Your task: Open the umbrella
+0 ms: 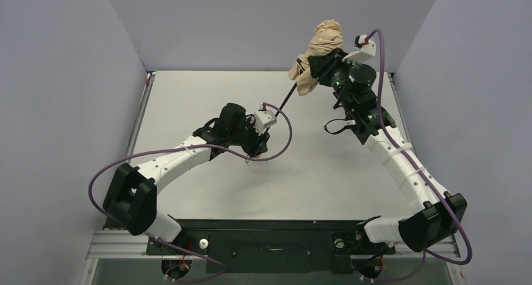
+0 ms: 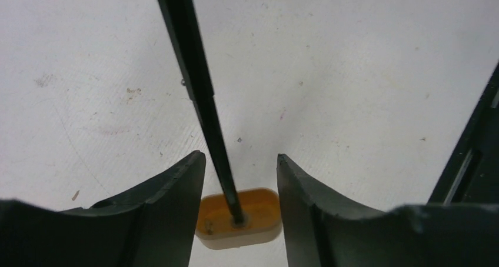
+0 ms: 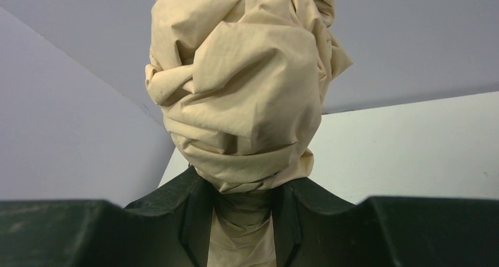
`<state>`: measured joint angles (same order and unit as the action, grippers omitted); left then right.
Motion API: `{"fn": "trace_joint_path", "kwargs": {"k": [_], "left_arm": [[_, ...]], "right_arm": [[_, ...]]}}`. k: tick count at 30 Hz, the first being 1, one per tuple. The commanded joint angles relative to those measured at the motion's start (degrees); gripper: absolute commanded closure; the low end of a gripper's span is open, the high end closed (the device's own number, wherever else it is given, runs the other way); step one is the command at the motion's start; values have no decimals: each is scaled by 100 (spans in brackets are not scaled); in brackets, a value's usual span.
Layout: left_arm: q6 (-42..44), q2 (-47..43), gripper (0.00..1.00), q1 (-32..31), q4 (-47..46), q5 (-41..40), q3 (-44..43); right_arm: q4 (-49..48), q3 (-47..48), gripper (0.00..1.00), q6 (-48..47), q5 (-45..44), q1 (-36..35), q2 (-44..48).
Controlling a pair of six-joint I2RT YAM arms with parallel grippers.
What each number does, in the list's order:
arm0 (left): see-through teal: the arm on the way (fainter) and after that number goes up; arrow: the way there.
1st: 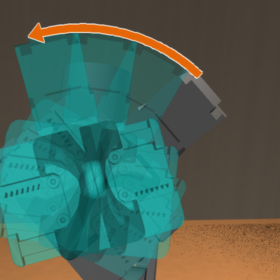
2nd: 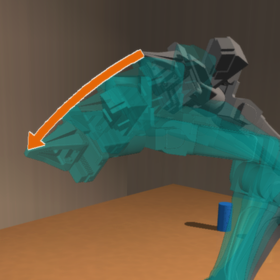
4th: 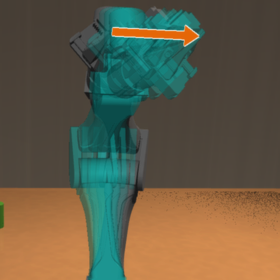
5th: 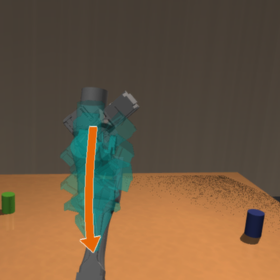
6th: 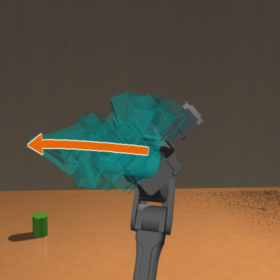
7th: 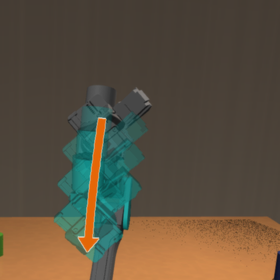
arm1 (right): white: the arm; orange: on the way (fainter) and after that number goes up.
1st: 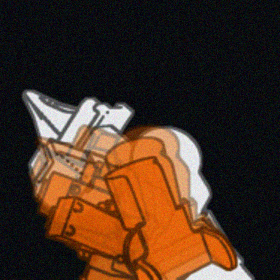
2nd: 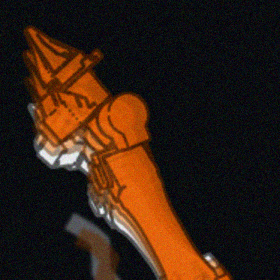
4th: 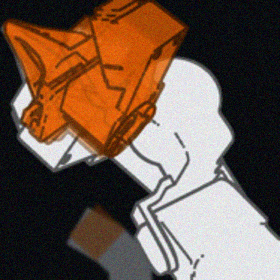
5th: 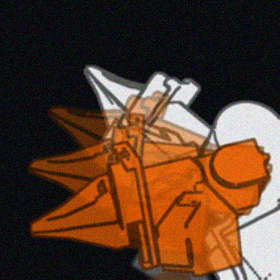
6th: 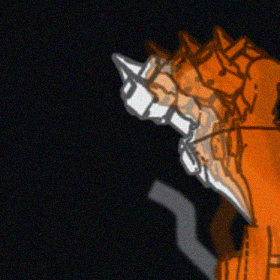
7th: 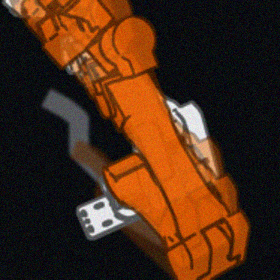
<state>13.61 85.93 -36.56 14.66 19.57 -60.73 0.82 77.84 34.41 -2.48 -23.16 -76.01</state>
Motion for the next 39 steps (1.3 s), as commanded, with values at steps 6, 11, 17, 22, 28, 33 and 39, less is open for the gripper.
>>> {"fn": "trace_joint_path", "kwargs": {"k": [6,11,17,22,28,33,39], "left_arm": [[-1525,-910,26,613,-1665,1581,-632],[-2670,-781,12,1053,-2042,1592,-1429],[-3230,-473,2,1112,-2273,2132,-2101],[-3718,-309,3,1044,-2630,2238,-2178],[-3418,-188,3,892,-2528,1855,-2300],[-2199,-225,23,423,-1915,1274,-2441],[-2258,-274,76,568,-1984,1388,-2321]], "right_arm": [[-1438,-178,100,-389,832,-110,420],[-1659,-326,100,-223,1529,-89,490],[-1953,-335,100,-68,2319,-199,472],[-2069,-247,100,-23,2603,-332,412],[-2005,-106,100,-462,2529,-796,452],[-1790,-11,100,-560,2095,-1044,428],[-1589,119,100,-822,1775,-1062,413]]}}
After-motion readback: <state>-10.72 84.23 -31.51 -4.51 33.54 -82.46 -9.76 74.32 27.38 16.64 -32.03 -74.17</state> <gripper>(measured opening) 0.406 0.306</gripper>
